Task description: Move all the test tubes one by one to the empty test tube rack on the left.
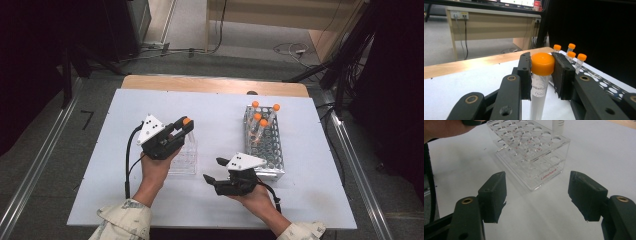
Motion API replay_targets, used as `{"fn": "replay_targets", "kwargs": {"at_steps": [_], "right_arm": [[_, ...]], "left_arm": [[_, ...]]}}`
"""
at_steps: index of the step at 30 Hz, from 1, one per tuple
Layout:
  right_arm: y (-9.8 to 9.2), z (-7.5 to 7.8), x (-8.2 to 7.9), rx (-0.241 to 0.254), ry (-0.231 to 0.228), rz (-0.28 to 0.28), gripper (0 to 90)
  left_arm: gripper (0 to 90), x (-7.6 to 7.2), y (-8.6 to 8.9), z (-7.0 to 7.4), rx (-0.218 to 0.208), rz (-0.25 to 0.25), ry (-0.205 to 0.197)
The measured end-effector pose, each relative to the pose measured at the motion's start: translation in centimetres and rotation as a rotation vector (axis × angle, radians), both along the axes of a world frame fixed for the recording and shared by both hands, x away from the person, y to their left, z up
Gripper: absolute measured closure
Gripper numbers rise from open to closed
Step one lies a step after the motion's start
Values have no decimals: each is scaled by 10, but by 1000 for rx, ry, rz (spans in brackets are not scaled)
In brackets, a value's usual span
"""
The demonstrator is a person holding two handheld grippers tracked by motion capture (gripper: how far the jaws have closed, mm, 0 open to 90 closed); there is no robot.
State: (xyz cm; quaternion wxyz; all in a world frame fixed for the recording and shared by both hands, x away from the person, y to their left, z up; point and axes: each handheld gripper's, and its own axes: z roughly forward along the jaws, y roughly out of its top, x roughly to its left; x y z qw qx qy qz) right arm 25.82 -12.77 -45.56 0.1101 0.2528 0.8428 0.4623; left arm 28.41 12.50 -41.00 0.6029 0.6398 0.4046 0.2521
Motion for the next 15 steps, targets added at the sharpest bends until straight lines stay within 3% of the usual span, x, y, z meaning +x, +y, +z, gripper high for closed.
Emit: {"fn": "replay_targets", "kwargs": {"at_steps": [15], "right_arm": [[0, 1, 0, 5, 1, 1, 298]], "left_arm": [[699, 5, 0, -3, 12, 10, 13]]}}
